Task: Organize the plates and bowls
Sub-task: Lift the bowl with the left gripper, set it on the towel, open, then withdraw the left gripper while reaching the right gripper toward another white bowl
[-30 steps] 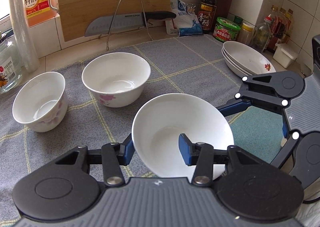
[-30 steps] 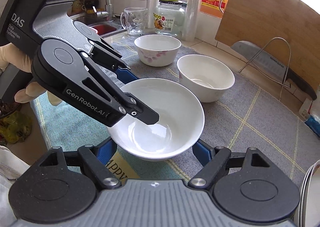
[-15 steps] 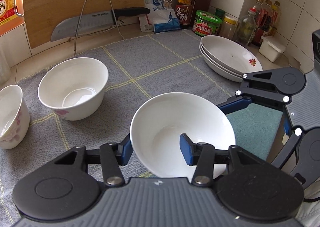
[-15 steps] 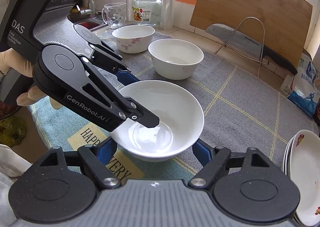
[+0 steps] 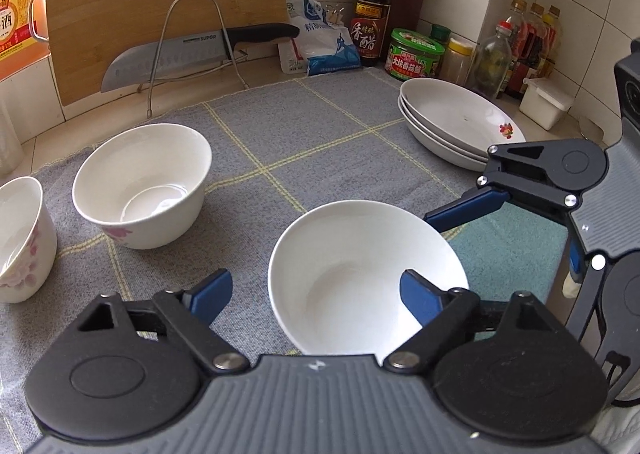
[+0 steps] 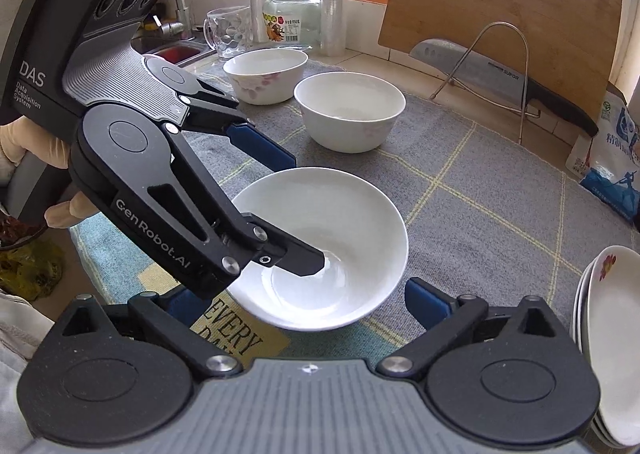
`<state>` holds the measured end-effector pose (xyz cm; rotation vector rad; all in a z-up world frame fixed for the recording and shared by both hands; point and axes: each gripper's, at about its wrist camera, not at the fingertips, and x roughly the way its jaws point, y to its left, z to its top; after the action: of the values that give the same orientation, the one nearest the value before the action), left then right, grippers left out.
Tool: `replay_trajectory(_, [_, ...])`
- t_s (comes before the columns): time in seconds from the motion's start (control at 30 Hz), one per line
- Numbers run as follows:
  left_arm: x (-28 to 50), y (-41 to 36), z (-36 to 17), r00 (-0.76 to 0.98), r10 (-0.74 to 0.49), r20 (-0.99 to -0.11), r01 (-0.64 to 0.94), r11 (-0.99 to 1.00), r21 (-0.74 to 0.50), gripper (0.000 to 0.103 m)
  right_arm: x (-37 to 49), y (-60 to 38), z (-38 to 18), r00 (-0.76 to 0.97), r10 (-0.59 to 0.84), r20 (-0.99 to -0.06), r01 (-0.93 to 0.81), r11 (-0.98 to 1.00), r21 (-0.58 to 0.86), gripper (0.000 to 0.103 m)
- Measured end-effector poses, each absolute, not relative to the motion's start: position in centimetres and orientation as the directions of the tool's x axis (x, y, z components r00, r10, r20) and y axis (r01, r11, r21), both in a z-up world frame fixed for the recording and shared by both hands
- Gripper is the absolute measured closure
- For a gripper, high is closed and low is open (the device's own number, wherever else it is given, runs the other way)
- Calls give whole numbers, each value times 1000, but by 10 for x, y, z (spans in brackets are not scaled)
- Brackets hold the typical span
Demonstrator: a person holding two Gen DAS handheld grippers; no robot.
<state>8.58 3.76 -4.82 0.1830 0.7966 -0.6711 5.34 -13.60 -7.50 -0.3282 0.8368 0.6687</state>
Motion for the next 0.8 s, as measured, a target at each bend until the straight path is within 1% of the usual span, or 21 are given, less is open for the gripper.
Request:
replay_trajectory(0.33, [81, 57, -38, 584, -449, -677, 538, 838, -91, 9, 55, -141, -65, 508, 419, -752, -641, 767, -5, 0])
replay_trajectory(0.37, [80, 59, -36, 596, -442, -670, 526, 846, -90, 7, 55, -141, -64, 512, 418, -750, -638, 770, -6, 0])
replay_trajectory(0.47, [78, 64, -32, 649, -398, -648, 477, 877, -61, 4, 56, -143, -58, 525, 416, -742, -627, 779, -7, 0])
replay_trajectory(0.57, [79, 71, -29, 688, -364, -627, 421, 905, -63, 2, 60, -144, -53, 536, 412, -737, -616, 788, -8, 0])
replay_trajectory(0.63, [81, 76, -27, 703, -352, -618, 397, 915, -69, 1, 63, -144, -51, 542, 407, -735, -612, 790, -13, 0])
replay_trajectory(0.8, [87, 80, -30, 729, -304, -613, 359, 933, -36, 1, 74, -143, -43, 554, 391, -735, -610, 792, -38, 0])
